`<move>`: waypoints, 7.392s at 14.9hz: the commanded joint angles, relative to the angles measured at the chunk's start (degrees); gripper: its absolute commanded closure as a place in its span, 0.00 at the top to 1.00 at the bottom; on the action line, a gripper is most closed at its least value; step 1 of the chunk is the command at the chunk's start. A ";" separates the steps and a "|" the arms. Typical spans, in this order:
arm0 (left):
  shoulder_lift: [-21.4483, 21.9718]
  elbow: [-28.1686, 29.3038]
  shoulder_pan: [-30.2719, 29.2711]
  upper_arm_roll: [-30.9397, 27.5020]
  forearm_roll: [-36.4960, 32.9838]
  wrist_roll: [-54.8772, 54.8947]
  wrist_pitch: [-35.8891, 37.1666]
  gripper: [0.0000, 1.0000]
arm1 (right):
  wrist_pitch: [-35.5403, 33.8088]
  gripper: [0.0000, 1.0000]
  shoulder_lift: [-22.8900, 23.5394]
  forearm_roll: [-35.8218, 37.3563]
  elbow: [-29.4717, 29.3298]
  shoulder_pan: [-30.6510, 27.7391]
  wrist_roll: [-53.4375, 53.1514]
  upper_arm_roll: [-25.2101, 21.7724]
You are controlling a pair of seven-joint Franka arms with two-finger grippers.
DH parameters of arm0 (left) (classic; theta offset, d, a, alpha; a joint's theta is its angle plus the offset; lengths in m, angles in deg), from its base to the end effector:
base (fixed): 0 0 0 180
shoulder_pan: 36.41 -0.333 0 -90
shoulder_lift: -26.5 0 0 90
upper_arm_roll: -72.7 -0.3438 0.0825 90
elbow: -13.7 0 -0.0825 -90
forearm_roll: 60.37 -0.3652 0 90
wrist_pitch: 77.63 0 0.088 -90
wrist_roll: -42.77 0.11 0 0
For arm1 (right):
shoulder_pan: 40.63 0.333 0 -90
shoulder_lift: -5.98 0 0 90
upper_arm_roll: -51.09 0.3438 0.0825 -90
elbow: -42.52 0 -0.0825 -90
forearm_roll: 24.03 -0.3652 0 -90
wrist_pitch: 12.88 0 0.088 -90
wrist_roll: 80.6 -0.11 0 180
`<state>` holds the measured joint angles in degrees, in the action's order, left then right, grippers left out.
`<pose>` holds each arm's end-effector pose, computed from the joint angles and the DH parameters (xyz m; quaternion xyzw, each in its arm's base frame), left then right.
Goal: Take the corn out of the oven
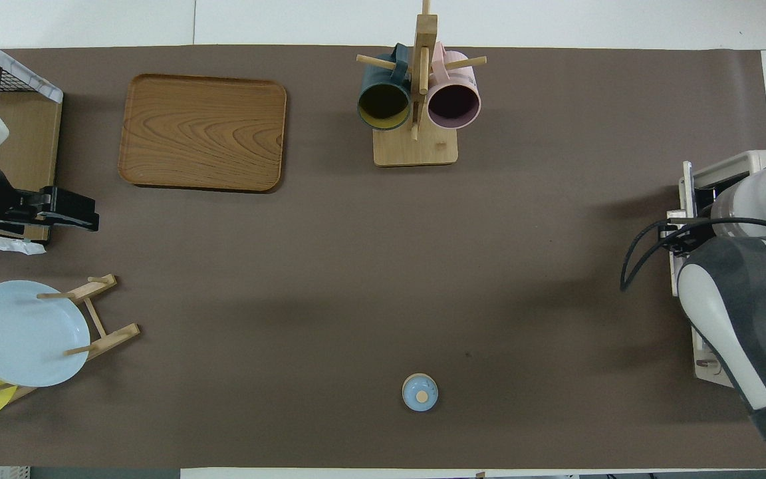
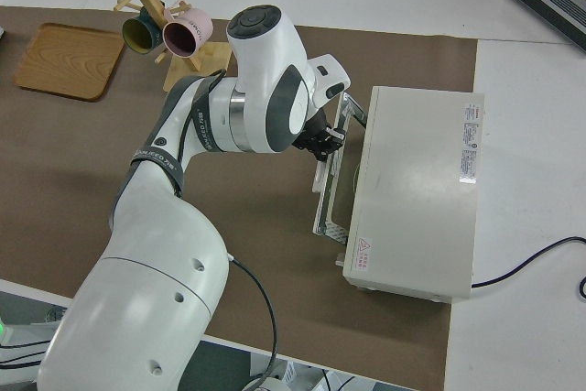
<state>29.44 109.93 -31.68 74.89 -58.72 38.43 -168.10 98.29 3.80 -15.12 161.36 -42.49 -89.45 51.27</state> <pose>0.5124 -0.0659 0.6278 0.9994 -0.0220 -0.0258 0.0109 0.5097 -0.0259 0.4724 0.9945 -0.0600 -0.0432 0.0739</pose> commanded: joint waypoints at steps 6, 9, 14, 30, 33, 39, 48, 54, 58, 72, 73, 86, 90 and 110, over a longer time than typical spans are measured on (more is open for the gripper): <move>0.66 0.45 -0.68 0.27 -0.78 -0.14 -1.90 1.00 | 11.17 0.00 3.58 -1.35 5.35 0.19 -1.25 0.00; 0.66 0.36 -0.68 0.27 -0.78 -0.14 -2.08 1.00 | 13.81 0.00 4.64 -1.35 5.61 0.28 -1.34 0.00; 0.75 0.54 -0.59 0.36 -0.78 -0.14 -2.60 1.00 | 19.26 0.00 5.35 -1.44 8.77 1.42 -1.87 0.17; 0.75 0.63 -0.59 0.36 -0.78 0.04 -3.13 1.00 | 24.45 0.00 11.15 -5.92 8.25 5.46 -5.46 0.35; 0.84 0.71 -0.59 0.36 -0.78 -0.05 -3.31 1.00 | 20.16 0.00 11.06 -5.92 5.54 6.52 -6.79 0.35; 0.84 0.80 -0.59 0.27 -0.78 -0.14 -3.57 1.00 | 8.28 0.41 6.59 -4.87 1.13 5.47 -6.08 -0.09; 0.84 0.89 -0.33 0.27 -0.78 -0.23 -3.66 1.00 | 2.12 0.62 0.78 1.37 3.32 -4.90 4.03 -0.18; 0.92 0.89 0.11 0.36 -0.78 -0.40 -3.49 1.00 | 2.04 0.46 0.69 1.20 3.33 -2.71 -0.10 0.09; 0.93 0.89 0.11 0.36 -0.78 -0.40 -3.49 1.00 | 3.87 0.43 0.34 0.50 5.08 -2.71 -0.20 0.17; 1.01 1.24 0.20 0.36 -0.78 -0.40 -3.57 1.00 | 10.30 0.41 -2.30 -1.26 13.78 -2.97 3.76 0.09; 1.01 1.24 0.20 0.36 -0.78 -0.40 -3.57 1.00 | 10.30 0.27 -2.56 -1.26 13.96 -2.88 3.85 0.09; 1.01 1.24 0.20 0.36 -0.78 -0.40 -3.57 1.00 | -1.11 0.00 -2.65 1.20 7.12 7.30 4.55 0.61; 1.01 1.41 0.20 0.44 -0.78 -0.58 -4.36 1.00 | -7.61 0.00 -2.56 1.11 3.16 15.02 -4.83 0.61; 1.10 2.12 0.11 0.71 -0.60 -0.49 -5.77 1.00 | -12.11 0.00 21.05 -2.23 -25.91 42.81 -32.34 1.05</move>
<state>29.44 110.49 -31.61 75.53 -58.72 38.38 -172.48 88.71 17.50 -17.17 143.83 -1.48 -118.45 52.42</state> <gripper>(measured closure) 0.000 0.974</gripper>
